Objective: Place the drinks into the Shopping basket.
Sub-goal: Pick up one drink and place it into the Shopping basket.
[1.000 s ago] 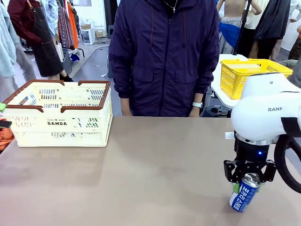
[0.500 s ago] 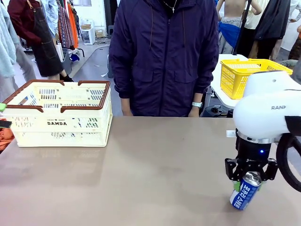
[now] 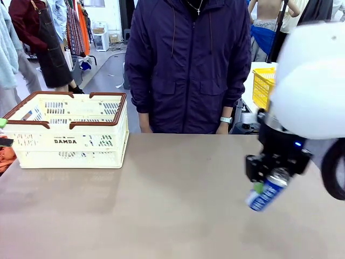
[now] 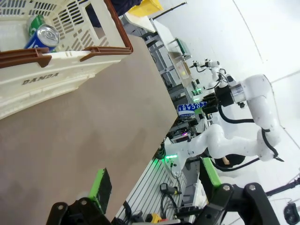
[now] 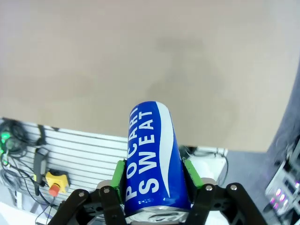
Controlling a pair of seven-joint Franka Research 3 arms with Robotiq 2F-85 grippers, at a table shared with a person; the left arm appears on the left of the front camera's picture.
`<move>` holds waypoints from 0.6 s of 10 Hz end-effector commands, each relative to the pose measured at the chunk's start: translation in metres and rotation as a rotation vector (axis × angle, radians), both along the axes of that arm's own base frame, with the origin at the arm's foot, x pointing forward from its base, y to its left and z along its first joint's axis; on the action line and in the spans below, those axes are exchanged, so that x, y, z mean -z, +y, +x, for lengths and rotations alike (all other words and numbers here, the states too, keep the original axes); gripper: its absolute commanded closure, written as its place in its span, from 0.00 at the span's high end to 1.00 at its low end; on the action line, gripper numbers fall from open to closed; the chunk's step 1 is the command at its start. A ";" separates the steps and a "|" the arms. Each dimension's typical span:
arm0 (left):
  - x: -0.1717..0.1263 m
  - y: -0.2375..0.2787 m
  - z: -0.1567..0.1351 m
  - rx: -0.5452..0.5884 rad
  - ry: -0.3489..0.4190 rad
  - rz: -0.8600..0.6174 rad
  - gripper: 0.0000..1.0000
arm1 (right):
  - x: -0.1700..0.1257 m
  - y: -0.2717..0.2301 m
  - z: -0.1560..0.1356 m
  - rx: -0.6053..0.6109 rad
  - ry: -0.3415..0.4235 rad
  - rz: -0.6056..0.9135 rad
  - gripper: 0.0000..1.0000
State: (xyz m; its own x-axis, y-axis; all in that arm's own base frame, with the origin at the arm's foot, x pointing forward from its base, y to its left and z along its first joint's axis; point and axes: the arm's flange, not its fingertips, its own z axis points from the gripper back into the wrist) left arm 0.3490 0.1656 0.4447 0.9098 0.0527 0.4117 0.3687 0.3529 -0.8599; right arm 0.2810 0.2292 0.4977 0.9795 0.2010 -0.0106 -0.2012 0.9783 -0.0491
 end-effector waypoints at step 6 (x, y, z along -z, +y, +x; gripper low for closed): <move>-0.002 0.000 -0.003 0.007 -0.007 -0.006 1.00 | 0.070 0.245 0.073 -0.348 0.070 -0.049 0.00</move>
